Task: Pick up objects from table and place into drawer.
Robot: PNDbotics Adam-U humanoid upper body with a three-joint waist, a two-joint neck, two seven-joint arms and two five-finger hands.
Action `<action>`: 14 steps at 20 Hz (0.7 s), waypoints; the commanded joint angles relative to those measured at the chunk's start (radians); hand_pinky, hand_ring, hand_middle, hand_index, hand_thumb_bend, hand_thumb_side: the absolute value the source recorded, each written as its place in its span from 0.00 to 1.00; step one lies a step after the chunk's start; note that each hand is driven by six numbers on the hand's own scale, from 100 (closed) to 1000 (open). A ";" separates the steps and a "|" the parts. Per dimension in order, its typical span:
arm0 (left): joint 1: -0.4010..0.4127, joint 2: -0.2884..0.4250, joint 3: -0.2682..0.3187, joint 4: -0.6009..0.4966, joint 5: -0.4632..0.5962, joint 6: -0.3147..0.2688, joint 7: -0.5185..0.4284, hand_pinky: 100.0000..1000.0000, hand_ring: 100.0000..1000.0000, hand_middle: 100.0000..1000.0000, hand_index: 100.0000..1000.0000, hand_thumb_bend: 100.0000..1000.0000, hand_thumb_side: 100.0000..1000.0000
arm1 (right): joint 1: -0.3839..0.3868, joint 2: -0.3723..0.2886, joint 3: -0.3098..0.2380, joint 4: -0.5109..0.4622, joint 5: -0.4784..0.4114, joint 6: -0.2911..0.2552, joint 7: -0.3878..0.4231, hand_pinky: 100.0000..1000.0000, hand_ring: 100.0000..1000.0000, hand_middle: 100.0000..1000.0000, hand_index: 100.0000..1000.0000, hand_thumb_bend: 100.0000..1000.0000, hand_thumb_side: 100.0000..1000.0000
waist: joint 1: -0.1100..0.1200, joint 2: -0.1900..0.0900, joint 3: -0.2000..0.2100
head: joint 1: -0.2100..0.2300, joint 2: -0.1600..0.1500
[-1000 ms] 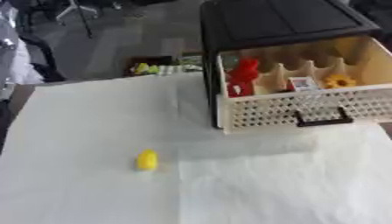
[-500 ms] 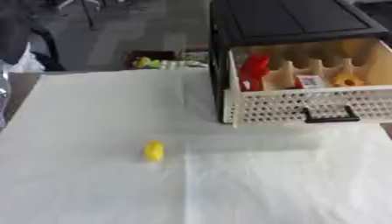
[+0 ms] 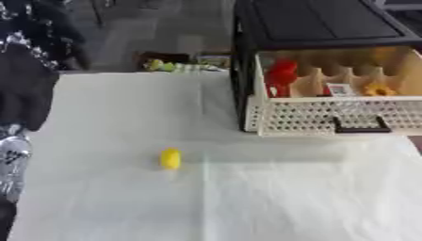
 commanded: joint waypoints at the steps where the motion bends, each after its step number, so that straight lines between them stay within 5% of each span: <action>1: 0.012 -0.018 0.014 -0.014 -0.038 0.035 -0.016 0.35 0.53 0.53 0.78 0.00 0.82 | -0.018 -0.068 0.021 -0.005 0.006 -0.015 0.119 0.66 0.84 0.56 0.79 0.13 0.99 | -0.006 -0.019 0.002 | -0.004 0.005; 14: 0.064 -0.068 0.019 -0.014 -0.115 0.092 -0.036 0.35 0.53 0.52 0.77 0.03 0.88 | 0.035 -0.144 0.121 -0.010 -0.055 0.018 0.462 0.65 0.87 0.59 0.82 0.11 0.93 | -0.017 -0.021 -0.004 | -0.020 0.005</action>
